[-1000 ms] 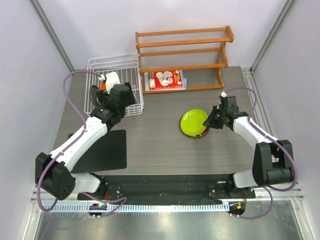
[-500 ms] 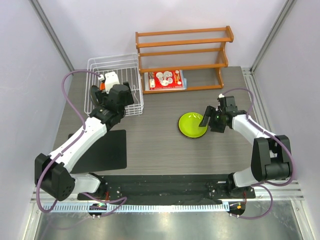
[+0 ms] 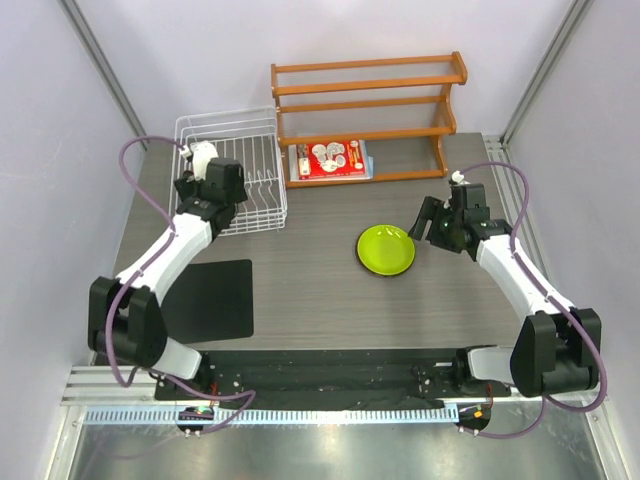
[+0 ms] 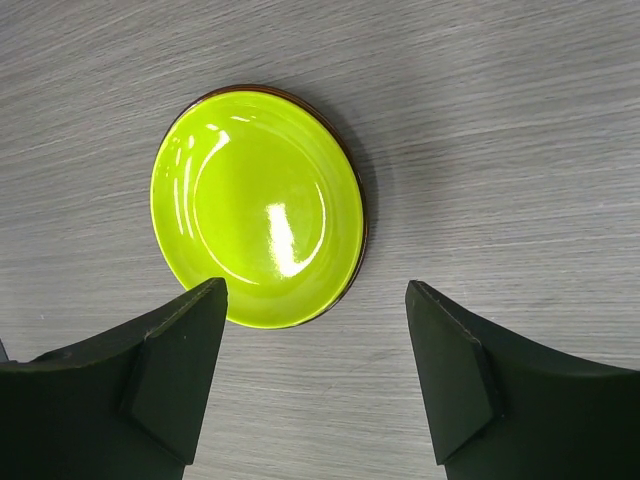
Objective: Unload the plates from the dish rack
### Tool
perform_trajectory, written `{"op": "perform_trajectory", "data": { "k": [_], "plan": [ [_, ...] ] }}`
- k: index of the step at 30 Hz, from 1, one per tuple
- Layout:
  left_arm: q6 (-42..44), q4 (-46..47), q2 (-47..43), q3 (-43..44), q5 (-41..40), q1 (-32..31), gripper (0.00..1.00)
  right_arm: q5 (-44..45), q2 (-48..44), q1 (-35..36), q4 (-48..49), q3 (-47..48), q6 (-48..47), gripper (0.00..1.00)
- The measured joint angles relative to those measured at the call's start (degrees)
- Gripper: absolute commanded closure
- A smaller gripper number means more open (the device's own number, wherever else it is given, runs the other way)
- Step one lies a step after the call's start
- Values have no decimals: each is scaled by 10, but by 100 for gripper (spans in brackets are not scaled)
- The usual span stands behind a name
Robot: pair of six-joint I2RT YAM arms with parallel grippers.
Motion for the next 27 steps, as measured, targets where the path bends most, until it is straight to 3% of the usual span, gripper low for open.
{"op": "perform_trajectory", "data": {
  "k": [9,20,27],
  "plan": [
    [19,54,120,33,46,80,2,1,10,0,0,1,-1,23],
    [31,95,186,85,63,90,30,6,38,0,-1,1,-9,23],
    [32,101,194,111,60,96,31,6,52,0,-1,1,-12,23]
  ]
}}
